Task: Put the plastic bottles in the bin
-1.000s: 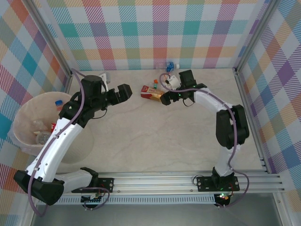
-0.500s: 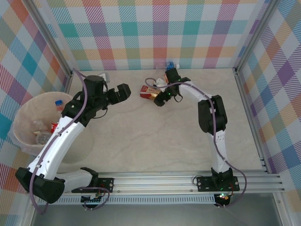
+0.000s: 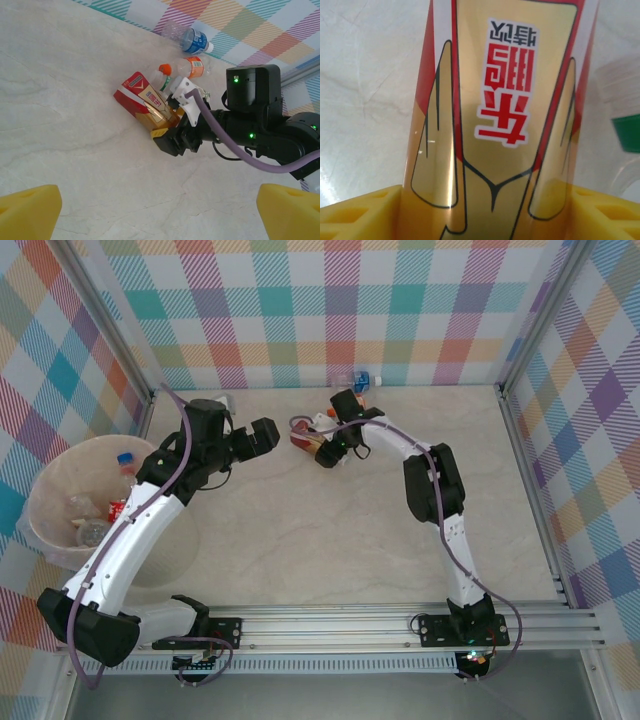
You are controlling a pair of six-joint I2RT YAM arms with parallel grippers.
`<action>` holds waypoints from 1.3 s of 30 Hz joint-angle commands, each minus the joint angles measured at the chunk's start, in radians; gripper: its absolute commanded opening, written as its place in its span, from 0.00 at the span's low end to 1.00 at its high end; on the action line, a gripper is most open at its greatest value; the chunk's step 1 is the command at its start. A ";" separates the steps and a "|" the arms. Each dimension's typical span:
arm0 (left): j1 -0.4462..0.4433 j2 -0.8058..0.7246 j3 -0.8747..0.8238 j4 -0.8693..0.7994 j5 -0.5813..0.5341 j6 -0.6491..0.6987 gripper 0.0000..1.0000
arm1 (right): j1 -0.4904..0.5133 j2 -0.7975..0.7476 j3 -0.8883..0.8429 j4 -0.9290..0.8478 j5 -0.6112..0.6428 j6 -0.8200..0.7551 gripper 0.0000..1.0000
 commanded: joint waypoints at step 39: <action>-0.028 0.223 -0.211 0.499 0.438 -0.214 1.00 | 0.119 -0.897 -1.159 0.894 -0.156 0.793 0.47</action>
